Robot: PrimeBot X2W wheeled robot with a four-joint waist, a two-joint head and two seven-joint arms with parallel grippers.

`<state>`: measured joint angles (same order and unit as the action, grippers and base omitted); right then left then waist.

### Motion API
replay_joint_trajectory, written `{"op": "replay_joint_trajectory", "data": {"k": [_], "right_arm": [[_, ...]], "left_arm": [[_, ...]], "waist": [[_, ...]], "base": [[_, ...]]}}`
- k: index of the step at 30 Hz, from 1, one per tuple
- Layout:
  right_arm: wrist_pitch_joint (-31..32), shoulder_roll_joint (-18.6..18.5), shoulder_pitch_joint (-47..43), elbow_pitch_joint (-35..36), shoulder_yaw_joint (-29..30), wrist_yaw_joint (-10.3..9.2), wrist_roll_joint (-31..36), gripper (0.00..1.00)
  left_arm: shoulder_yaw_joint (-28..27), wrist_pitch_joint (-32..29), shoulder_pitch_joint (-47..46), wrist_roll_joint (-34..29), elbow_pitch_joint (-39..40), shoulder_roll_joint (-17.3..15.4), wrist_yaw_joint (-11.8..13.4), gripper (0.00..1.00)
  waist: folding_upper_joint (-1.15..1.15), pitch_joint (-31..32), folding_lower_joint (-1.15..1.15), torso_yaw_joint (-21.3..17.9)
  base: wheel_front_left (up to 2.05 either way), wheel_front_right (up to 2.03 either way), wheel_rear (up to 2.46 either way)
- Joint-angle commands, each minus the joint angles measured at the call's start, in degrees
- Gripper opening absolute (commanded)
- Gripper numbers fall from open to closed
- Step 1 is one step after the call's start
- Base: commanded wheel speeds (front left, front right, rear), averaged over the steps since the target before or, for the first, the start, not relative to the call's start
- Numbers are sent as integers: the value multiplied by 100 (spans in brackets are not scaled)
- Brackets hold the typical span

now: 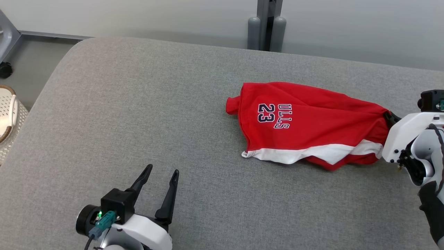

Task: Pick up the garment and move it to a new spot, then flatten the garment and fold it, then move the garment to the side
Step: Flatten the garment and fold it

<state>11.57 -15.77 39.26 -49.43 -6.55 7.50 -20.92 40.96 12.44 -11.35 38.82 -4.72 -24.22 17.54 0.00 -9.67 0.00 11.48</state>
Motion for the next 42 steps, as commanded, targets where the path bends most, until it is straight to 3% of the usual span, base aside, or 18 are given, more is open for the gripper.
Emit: {"op": "replay_joint_trajectory", "data": {"k": [1, 3, 4, 5, 6, 7, 17, 26, 33, 34, 35, 38, 42], "right_arm": [[-88, 4, 73, -115, 0, -2, 55, 0], [-214, 41, 147, -264, -27, -2, 139, 0], [-281, 70, 170, -336, -36, -2, 143, 13], [-345, 116, 188, -397, -67, -2, 148, 46], [-418, 149, 205, -430, -103, -2, 151, 93], [-496, 160, 228, -448, -147, -2, 152, 100], [-1208, 148, 231, -4, -612, -2, -207, 100], [-1668, 218, -413, 1195, -957, -2, -655, 100], [-1807, 298, -1075, 2104, -680, -2, -677, 100], [-1820, 325, -1175, 2232, -615, -2, -657, 100], [-1835, 350, -1271, 2358, -533, -1, -634, 100], [-1846, 505, -1617, 2786, -219, -2, -516, 100], [-1767, 598, -1846, 3066, -8, -1, -416, 100]], "left_arm": [[18, 23, -113, -42, -34, 8, -45, 100], [81, 29, -170, -78, -61, 43, -107, 100], [132, 15, -201, -89, -77, 75, -148, 100], [173, 6, -239, -114, -94, 88, -200, 100], [208, -5, -272, -117, -110, 111, -235, 100], [247, -24, -299, -103, -139, 139, -288, 100], [529, -98, -675, 8, -758, 432, -859, 100], [535, -135, -1239, 205, -2095, 755, -1340, 100], [418, -74, -1579, 385, -3046, 963, -1550, 100], [388, -65, -1614, 426, -3157, 995, -1568, 84], [344, -40, -1647, 466, -3268, 1012, -1580, 57], [248, 66, -1744, 531, -3668, 1098, -1616, 0], [174, 140, -1789, 573, -3791, 1121, -1695, 0]], "waist": [[0, -6, 0, -4], [0, -13, 0, -21], [0, -14, 0, -32], [0, -11, 0, -51], [0, -8, 0, -76], [0, -3, 0, -105], [0, 75, 0, -720], [0, -16, 0, -1567], [0, -176, 0, -2019], [0, -190, 0, -2053], [0, -202, 0, -2080], [0, -218, 0, -2128], [0, -227, 0, -2065]], "base": [[0, 0, 0], [0, 0, 0], [0, 0, 0], [0, 0, 0], [0, 0, 0], [0, 0, 0], [0, 0, 0], [0, 0, 0], [0, 0, 0], [0, 0, 0], [0, 0, 0], [0, 0, 0], [0, 0, 0]]}}
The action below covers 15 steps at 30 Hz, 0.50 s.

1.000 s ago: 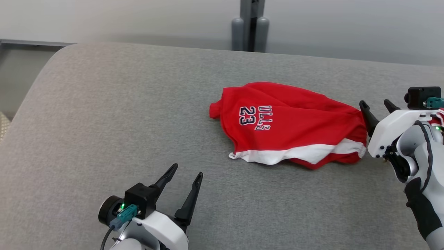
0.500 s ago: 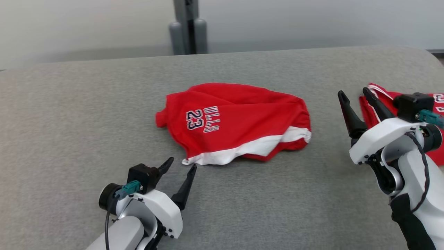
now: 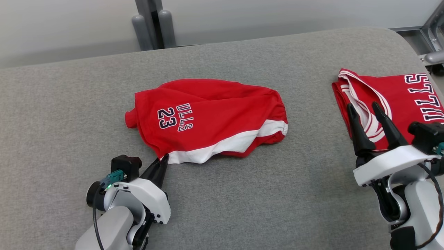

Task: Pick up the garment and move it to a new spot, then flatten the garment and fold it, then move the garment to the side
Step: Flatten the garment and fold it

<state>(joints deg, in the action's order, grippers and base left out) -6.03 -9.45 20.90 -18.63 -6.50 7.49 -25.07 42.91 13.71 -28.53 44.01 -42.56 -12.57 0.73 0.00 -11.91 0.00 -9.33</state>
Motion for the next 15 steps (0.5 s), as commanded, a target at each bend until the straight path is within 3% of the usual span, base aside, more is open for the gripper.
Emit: {"op": "replay_joint_trajectory", "data": {"k": [1, 9, 15], "right_arm": [[16, 7, -76, 63, 43, 0, 30, 100], [284, 242, -393, 447, 237, 0, 270, 100], [435, 338, -507, 519, 156, 0, 318, 100]], "left_arm": [[-37, 42, -68, 47, -28, -58, -17, 0], [-138, 93, 225, 17, 323, -271, -13, 0], [-190, -319, 578, 180, 915, -654, 133, 0]], "waist": [[0, -3, 0, 52], [0, 83, 0, 437], [0, 165, 0, 664]], "base": [[0, 0, 0], [0, 0, 0], [0, 0, 0]]}}
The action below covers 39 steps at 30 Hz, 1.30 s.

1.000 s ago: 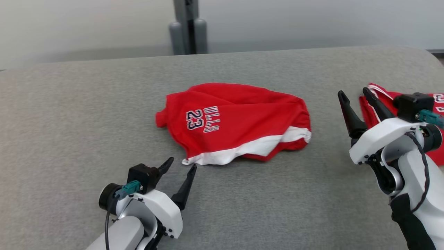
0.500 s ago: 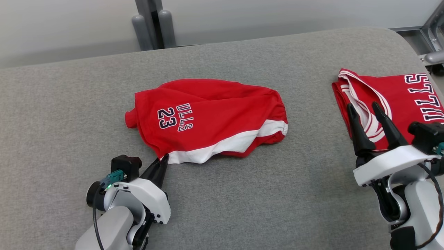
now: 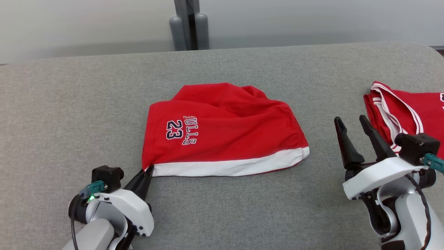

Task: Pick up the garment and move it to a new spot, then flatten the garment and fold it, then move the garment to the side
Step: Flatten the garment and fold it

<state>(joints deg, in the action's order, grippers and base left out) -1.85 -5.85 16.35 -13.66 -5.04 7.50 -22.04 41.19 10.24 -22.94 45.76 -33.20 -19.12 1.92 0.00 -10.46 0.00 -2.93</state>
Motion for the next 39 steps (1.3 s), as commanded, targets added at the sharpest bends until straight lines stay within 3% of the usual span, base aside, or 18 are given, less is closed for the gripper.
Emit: {"op": "replay_joint_trajectory", "data": {"k": [1, 7, 8, 9, 10, 11, 20, 25, 39], "right_arm": [[26, -13, -61, 27, -2, -1, 23, 100], [44, 48, -53, -3, -67, -2, 26, 100], [36, 57, -50, -8, -83, -1, 18, 100], [27, 61, -49, -12, -93, -1, 5, 100], [12, 60, -52, -17, -90, -2, -1, 100], [-5, 56, -60, -19, -80, -1, 0, 100], [-362, 102, -152, 74, 106, -1, 287, 100], [-596, 170, -197, 166, 246, -1, 566, 100], [-766, 280, -656, 577, 279, -2, 1138, 100]], "left_arm": [[-30, -81, 92, 57, 98, -74, 45, 0], [-112, -456, 403, 232, 652, -400, 282, 0], [-139, -465, 446, 246, 718, -424, 343, 17], [-160, -456, 480, 265, 776, -445, 387, 44], [-173, -431, 508, 270, 826, -467, 427, 96], [-187, -416, 529, 271, 873, -485, 454, 100], [-414, 88, 794, 131, 1344, -688, 774, 100], [-703, 382, 1075, -17, 1952, -788, 1166, 100], [-1613, 499, 2270, -640, 3504, -737, 1801, 100]], "waist": [[0, 27, 0, 44], [0, 42, 0, 58], [0, 43, 0, 46], [0, 43, 0, 32], [0, 45, 0, 18], [0, 48, 0, 5], [0, 135, 0, -66], [0, 266, 0, -77], [0, 636, 0, -23]], "base": [[0, 0, 0], [0, 0, 0], [0, 0, 0], [0, 0, 0], [0, 0, 0], [0, 0, 0], [0, 0, 0], [0, 0, 0], [0, 0, 0]]}}
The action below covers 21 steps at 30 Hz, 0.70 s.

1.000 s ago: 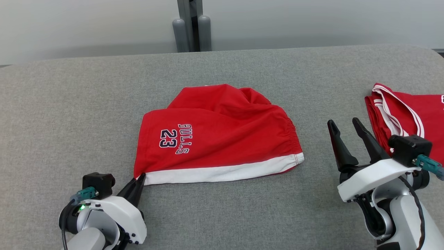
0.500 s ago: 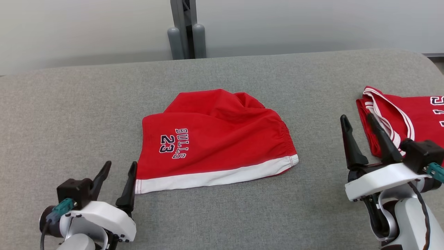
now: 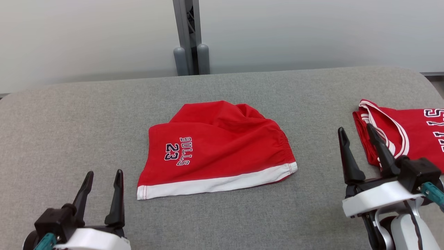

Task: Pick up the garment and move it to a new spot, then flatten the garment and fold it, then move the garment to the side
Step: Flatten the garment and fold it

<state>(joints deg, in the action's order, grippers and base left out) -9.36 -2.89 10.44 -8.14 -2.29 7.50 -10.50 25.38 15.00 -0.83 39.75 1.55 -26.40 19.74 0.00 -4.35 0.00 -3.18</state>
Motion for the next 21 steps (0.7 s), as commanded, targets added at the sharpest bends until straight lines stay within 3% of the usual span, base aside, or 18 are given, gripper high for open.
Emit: {"op": "replay_joint_trajectory", "data": {"k": [1, 8, 21], "right_arm": [[-18, -16, -105, 45, -26, -2, -53, 100], [-43, -14, -337, 99, -160, -1, -111, 100], [-72, -15, -430, -184, -349, -2, -196, 100]], "left_arm": [[-93, 24, 152, -85, 111, 9, 51, 100], [-436, 19, 712, -314, 456, 108, 105, 100], [-699, 19, 1110, -442, 380, 251, -22, 100]], "waist": [[0, 50, 0, 1], [0, 205, 0, -37], [0, 423, 0, -89]], "base": [[0, 0, 0], [0, 0, 0], [0, 0, 0]]}}
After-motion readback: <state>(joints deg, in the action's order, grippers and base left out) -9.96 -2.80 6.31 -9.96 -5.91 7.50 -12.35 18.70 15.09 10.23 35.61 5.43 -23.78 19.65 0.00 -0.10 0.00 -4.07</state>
